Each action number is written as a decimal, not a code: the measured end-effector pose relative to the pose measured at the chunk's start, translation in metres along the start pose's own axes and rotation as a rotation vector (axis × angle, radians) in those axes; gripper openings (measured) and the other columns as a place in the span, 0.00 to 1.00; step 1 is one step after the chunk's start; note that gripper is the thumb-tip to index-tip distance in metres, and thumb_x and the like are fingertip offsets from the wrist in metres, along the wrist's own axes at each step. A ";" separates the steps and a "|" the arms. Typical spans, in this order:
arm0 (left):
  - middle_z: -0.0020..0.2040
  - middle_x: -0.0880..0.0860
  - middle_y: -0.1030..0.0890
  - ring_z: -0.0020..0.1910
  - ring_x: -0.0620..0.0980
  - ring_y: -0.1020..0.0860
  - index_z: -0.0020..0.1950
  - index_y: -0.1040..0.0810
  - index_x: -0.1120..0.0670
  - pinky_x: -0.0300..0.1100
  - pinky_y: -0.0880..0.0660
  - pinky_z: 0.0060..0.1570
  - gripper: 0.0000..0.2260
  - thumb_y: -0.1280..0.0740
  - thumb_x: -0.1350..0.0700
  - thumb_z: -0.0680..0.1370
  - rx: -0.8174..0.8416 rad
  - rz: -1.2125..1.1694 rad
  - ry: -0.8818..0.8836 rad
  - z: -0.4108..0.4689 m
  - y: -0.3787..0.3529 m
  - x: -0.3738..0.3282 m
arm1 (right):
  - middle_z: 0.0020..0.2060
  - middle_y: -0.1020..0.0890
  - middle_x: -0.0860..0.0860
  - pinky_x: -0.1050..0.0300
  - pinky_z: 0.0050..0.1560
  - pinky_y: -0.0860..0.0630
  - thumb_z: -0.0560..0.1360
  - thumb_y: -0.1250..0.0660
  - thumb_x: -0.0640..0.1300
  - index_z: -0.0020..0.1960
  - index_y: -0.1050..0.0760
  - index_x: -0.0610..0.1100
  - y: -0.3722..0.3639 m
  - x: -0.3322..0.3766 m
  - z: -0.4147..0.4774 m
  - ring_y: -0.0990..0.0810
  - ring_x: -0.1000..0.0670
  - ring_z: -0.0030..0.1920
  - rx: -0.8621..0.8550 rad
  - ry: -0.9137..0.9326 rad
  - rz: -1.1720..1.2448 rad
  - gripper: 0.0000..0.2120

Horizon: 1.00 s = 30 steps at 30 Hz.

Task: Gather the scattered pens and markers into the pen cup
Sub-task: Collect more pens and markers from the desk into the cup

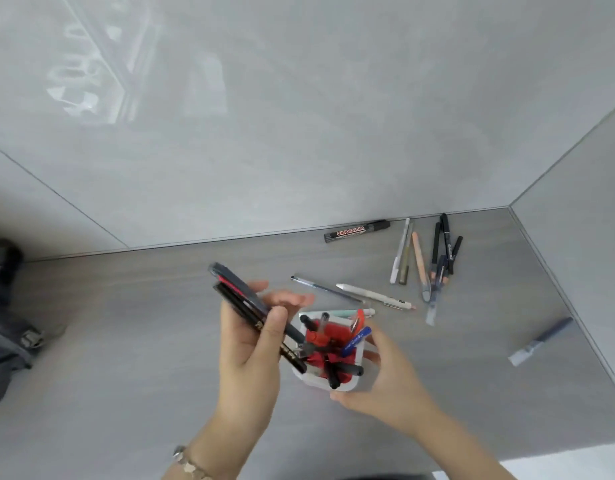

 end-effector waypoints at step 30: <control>0.52 0.59 0.20 0.34 0.56 0.19 0.70 0.53 0.33 0.51 0.20 0.29 0.25 0.44 0.45 0.77 0.318 0.881 -0.384 -0.029 -0.032 0.015 | 0.56 0.31 0.67 0.79 0.52 0.32 0.60 0.22 0.48 0.55 0.44 0.70 -0.016 -0.025 -0.003 0.34 0.78 0.55 0.025 -0.017 -0.073 0.38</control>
Point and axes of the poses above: each hand's wrist, its own z-axis towards the middle knuckle, its own y-axis out of the back of the hand, x = y × z, the point moved 10 cm from there along z, towards the middle knuckle
